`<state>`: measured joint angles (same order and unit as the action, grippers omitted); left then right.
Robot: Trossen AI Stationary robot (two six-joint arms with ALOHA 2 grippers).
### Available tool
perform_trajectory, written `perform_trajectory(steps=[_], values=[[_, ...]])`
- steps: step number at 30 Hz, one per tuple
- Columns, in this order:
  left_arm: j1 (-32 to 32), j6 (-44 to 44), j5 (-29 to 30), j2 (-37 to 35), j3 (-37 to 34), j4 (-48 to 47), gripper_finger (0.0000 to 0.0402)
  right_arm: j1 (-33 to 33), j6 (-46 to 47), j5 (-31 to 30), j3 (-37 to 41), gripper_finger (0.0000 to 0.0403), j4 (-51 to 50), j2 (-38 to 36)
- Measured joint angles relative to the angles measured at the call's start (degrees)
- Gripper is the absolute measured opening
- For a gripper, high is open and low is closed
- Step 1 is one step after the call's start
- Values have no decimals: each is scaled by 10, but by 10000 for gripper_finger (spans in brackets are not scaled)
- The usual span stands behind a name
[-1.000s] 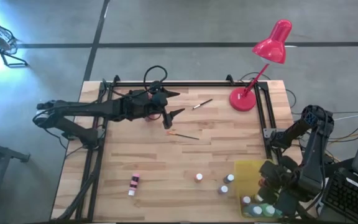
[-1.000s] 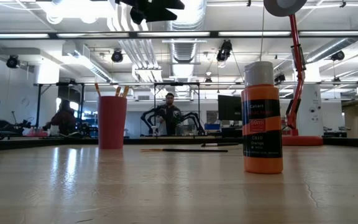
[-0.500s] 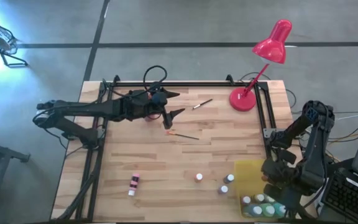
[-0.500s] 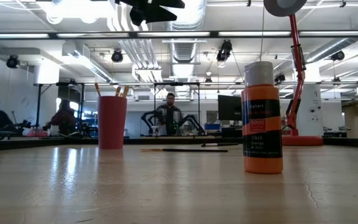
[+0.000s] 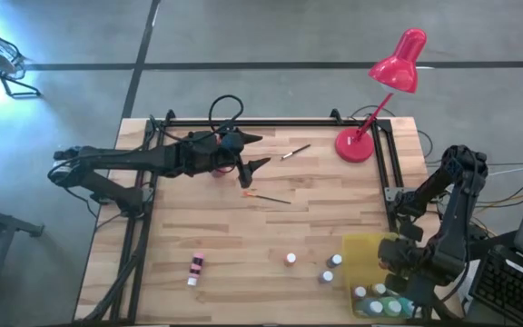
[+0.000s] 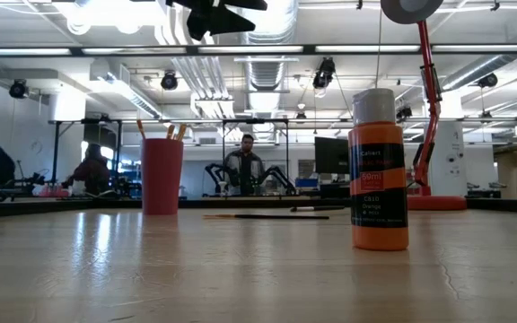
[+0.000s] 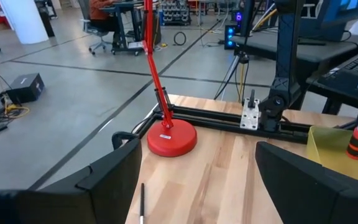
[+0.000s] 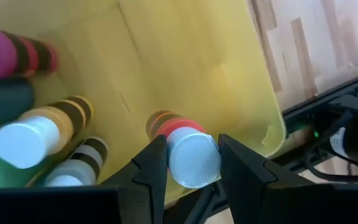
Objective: Pick & Place Paint Supplies
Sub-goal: Put the red paint bottle into the yellow bin
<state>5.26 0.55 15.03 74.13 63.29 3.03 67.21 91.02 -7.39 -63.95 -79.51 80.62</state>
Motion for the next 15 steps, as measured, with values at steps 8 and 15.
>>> perform_trajectory(steps=[8,15], values=[[0,11,1,0,0,2,319,12,2,0,32,112,2,-1],[0,23,1,0,0,5,319,12,18,-1,88,112,-6,-39]])
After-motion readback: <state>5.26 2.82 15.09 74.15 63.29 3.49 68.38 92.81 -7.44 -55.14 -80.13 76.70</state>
